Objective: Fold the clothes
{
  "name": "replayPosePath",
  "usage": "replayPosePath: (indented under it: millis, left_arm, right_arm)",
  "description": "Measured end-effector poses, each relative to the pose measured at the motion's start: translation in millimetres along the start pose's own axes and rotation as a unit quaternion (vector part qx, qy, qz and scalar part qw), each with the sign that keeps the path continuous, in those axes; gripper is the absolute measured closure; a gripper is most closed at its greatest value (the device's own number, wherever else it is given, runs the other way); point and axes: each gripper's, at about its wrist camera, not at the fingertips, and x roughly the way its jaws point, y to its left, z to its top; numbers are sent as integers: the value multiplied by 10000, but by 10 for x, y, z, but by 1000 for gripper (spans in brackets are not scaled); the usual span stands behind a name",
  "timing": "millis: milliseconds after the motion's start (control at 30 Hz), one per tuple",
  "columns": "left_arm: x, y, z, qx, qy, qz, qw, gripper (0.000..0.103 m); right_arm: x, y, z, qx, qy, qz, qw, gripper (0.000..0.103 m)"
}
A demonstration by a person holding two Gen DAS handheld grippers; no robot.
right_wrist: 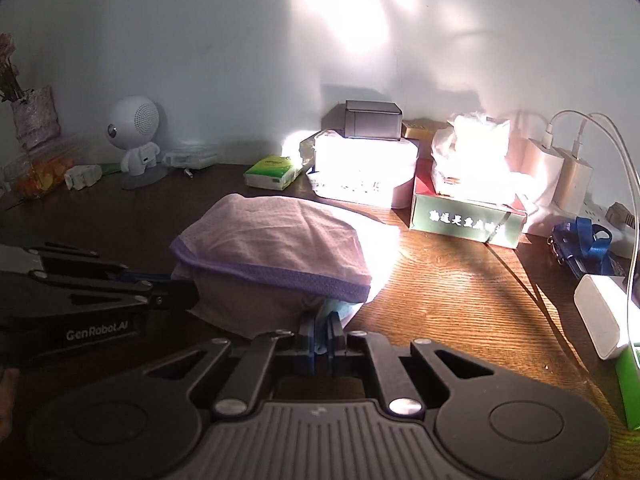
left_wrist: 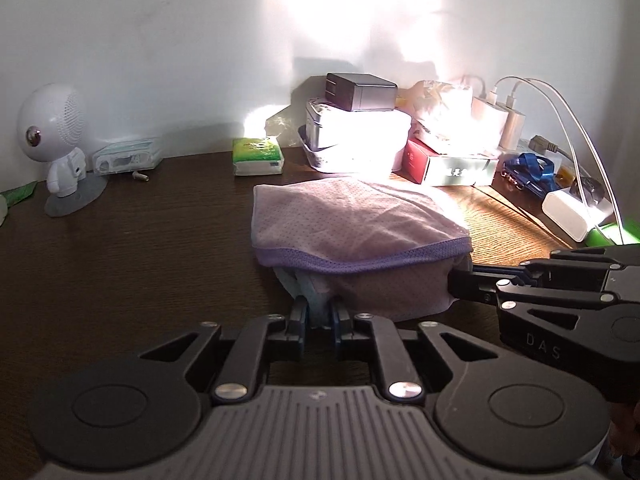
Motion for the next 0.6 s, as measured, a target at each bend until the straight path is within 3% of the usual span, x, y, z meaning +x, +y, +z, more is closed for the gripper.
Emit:
replayPosePath:
  millis: [33, 67, 133, 267, 400, 500, 600]
  left_arm:
    - [-59, -10, -40, 22, 12, 98, 9999, 59]
    - [-143, -27, -84, 47, 61, 206, 9998, 52]
    - [-411, -67, -183, 93, 132, 327, 9993, 46]
    - [-1283, -190, -458, -56, -78, 436, 9990, 23]
    - [-2166, -329, -866, 62, -314, 428, 9986, 4]
    - [-2607, -370, -1259, 200, -288, 530, 9980, 2]
    - [-2867, -266, -1691, 92, -364, 1000, 9943, 0]
  right_arm:
    - [-42, -4, -14, 43, 14, -25, 10000, 89]
    - [-90, -7, -29, 87, 32, -55, 9999, 82]
    - [-256, 15, -75, 120, 13, -48, 9999, 51]
    - [-1006, 148, -218, 39, -200, -31, 9998, 43]
    - [-1822, 257, -402, 388, -133, 120, 9991, 13]
    - [-2303, 376, -678, 726, -12, 234, 9971, 10]
    - [-2663, 590, -1119, 935, -63, 210, 9954, 5]
